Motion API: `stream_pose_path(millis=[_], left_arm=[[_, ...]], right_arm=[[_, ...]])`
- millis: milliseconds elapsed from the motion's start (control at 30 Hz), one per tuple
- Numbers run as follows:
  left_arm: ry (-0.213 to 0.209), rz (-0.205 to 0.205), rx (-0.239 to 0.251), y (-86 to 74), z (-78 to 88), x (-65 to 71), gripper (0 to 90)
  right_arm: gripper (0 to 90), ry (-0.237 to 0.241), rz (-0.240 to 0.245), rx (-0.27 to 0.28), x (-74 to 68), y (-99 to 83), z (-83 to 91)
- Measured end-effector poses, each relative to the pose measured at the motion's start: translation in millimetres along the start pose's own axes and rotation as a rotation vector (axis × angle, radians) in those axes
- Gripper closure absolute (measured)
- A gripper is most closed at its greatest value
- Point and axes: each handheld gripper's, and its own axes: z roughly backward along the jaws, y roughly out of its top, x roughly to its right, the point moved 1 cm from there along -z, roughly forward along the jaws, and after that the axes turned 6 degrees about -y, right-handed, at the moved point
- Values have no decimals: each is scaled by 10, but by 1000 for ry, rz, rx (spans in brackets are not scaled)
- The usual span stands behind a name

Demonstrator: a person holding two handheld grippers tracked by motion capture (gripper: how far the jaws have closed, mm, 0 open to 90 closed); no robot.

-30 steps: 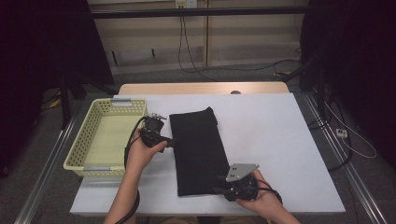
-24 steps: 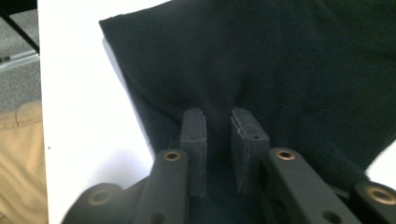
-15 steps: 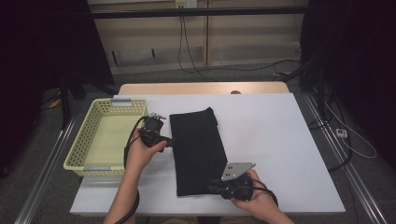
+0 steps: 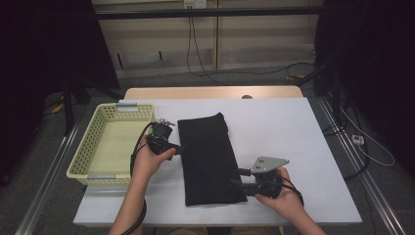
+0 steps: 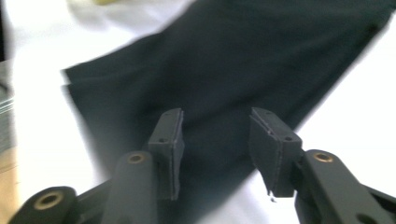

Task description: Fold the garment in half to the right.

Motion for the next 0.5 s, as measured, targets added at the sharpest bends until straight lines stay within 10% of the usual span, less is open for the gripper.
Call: stream_pose_path(millis=[233, 367, 500], left_arm=[[-1, -9, -10, -9, 15, -16, 134], [1, -9, -5, -11, 35, -14, 134], [-1, -2, 7, -8, 27, 5, 134]], right_arm=[[693, -32, -8, -106, -8, -66, -247], [899, -12, -19, -96, 2, -57, -190], [900, -38, -45, -48, 84, -31, -41]])
